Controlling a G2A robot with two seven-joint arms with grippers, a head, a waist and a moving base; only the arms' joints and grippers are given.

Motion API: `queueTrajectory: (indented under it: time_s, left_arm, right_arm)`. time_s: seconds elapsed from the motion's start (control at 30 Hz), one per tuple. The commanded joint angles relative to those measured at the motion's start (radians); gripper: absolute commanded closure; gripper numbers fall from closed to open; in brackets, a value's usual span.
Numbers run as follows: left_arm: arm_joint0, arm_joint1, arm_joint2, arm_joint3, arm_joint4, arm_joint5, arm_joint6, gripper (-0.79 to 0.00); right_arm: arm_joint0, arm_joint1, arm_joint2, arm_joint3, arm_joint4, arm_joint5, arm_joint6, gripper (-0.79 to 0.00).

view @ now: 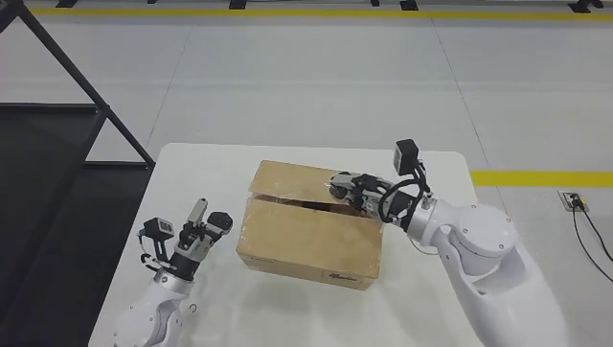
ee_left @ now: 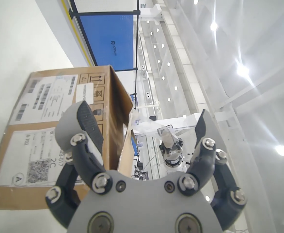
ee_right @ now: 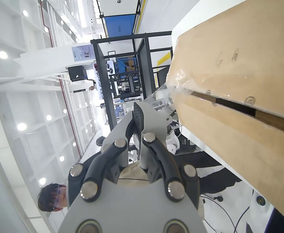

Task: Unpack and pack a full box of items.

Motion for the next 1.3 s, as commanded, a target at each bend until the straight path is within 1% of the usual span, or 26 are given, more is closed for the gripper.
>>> queueTrajectory:
  time_s: [0.0,0.13,0.23,0.6,1.03,1.27]
  left_arm:
    - [0.000,-0.001,0.012,0.000,-0.005,0.000,-0.006,-0.785]
    - [0.006,-0.003,0.032,-0.002,-0.007,-0.003,-0.025,-0.785]
    - [0.011,-0.003,0.043,-0.007,-0.004,-0.005,-0.036,-0.785]
    - [0.021,-0.002,0.046,-0.018,-0.016,-0.016,-0.045,-0.785]
    - [0.043,0.001,0.021,-0.029,-0.061,-0.047,-0.054,-0.785]
    - [0.051,0.004,0.003,-0.052,-0.079,-0.053,-0.064,-0.785]
  right_arm:
    - [-0.010,0.000,-0.001,-0.018,0.011,-0.020,-0.006,0.000]
    - [-0.026,-0.002,0.003,-0.045,0.032,-0.055,-0.028,0.000]
    - [-0.034,-0.002,0.007,-0.059,0.064,-0.073,-0.023,0.000]
    - [-0.029,-0.006,-0.005,-0.124,0.133,-0.122,-0.003,0.000]
    - [0.056,-0.018,-0.096,-0.209,0.113,-0.095,-0.034,0.000]
    - [0.053,-0.020,-0.108,-0.240,0.098,-0.081,-0.069,0.000]
